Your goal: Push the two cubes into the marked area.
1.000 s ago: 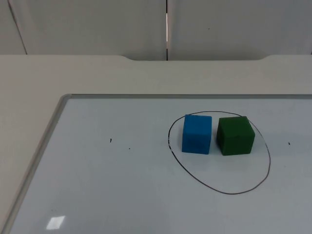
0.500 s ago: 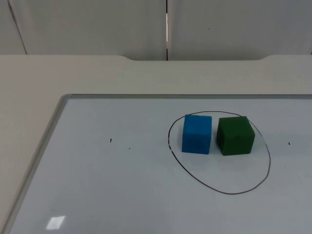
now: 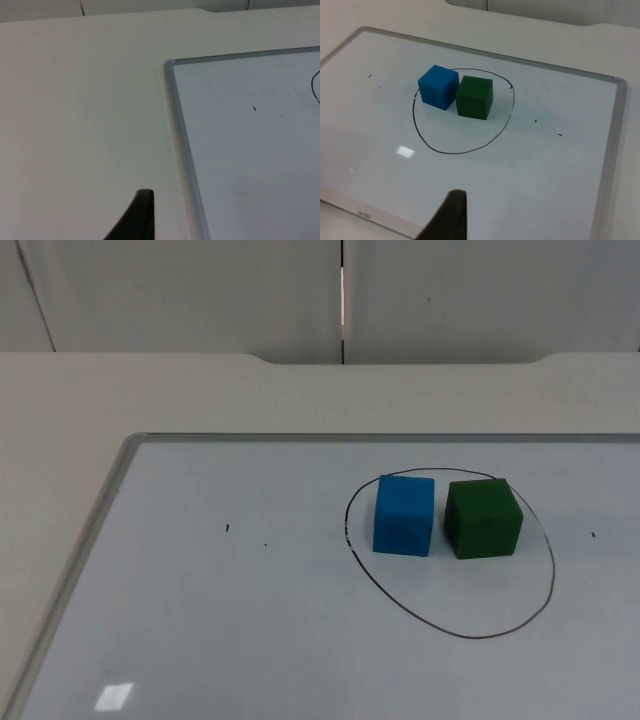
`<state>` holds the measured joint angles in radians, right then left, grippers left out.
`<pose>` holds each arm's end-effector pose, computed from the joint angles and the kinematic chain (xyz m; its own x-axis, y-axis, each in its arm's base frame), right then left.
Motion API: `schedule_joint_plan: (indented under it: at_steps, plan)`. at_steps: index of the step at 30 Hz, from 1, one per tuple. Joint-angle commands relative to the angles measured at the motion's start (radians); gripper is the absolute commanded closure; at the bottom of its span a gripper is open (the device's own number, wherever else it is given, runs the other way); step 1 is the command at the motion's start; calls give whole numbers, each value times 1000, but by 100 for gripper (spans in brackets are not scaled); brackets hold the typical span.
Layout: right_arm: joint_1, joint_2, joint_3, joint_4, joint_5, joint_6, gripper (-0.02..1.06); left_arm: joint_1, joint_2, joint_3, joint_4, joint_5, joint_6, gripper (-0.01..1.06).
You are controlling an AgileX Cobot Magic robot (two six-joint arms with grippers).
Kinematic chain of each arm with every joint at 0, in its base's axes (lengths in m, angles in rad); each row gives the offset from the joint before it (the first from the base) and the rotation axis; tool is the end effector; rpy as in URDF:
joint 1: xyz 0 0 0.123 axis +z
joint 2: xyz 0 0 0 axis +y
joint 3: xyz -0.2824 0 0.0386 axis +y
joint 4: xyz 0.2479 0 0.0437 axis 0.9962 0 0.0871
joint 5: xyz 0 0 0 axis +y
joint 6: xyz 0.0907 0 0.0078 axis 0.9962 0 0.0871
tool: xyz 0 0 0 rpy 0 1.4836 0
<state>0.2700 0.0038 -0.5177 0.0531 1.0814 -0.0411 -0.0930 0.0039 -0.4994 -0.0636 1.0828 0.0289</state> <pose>-0.0081 0.0022 0.2805 -0.4398 -0.1384 -0.8874 -0.3136 0.9495 0.0073 -0.0057 -0.0046 0.2754 -0.4768 0.0435 -0.8779 0.1413 0.9896 -0.0277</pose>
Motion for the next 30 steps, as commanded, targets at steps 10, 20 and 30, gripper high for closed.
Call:
schedule_joint_plan:
  at_steps: [10, 20, 30]
  plan:
    - [-3, -4, 2, -6, -1, -2, 0, 2, -4, 6, 5, -9, 0, 0]
    - [-3, -4, 2, -6, -1, -2, 0, 2, -4, 6, 5, -9, 0, 0]
    - [-3, -4, 2, -6, -1, 0, 0, 2, -4, 6, 5, -9, 0, 0]
